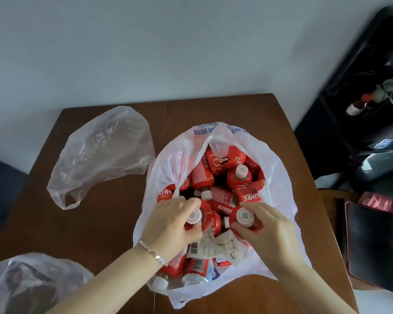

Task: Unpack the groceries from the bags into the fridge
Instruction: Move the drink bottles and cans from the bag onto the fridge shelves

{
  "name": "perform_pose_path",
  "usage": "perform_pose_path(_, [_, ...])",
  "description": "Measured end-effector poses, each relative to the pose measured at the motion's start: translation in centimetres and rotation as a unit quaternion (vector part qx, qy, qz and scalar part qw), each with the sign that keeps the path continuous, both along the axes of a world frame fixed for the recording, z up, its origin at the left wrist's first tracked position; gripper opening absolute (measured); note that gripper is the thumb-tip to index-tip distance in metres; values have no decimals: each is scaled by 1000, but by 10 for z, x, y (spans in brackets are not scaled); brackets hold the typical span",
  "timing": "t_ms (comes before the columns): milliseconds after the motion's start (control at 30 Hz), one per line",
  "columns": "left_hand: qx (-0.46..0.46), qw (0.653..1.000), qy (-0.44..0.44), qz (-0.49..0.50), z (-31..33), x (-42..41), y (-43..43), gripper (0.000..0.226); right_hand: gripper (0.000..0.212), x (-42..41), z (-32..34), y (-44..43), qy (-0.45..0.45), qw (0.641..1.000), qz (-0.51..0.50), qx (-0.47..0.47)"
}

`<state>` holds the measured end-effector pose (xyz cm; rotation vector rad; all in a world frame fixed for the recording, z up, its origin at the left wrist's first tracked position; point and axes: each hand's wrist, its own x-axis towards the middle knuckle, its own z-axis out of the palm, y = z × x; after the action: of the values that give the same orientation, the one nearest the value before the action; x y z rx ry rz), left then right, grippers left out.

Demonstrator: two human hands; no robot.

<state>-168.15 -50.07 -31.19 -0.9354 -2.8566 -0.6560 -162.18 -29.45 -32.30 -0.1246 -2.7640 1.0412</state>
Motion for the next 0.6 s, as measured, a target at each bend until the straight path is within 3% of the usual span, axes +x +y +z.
perform_pose_path(167, [-64, 997, -30, -8, -6, 2, 22, 25, 34, -15, -9, -17, -38, 998, 38, 24])
perform_pose_path(333, [-149, 987, -56, 22, -7, -11, 41, 30, 41, -26, -2, -14, -88, 995, 42, 11])
perform_pose_path(433, [-153, 987, -34, -20, -8, -9, 50, 40, 51, -30, 5, -7, -114, 992, 62, -1])
perform_pose_path(600, [-121, 992, 33, -21, -13, -11, 68, 59, 76, -29, 11, 15, -236, 963, 120, -56])
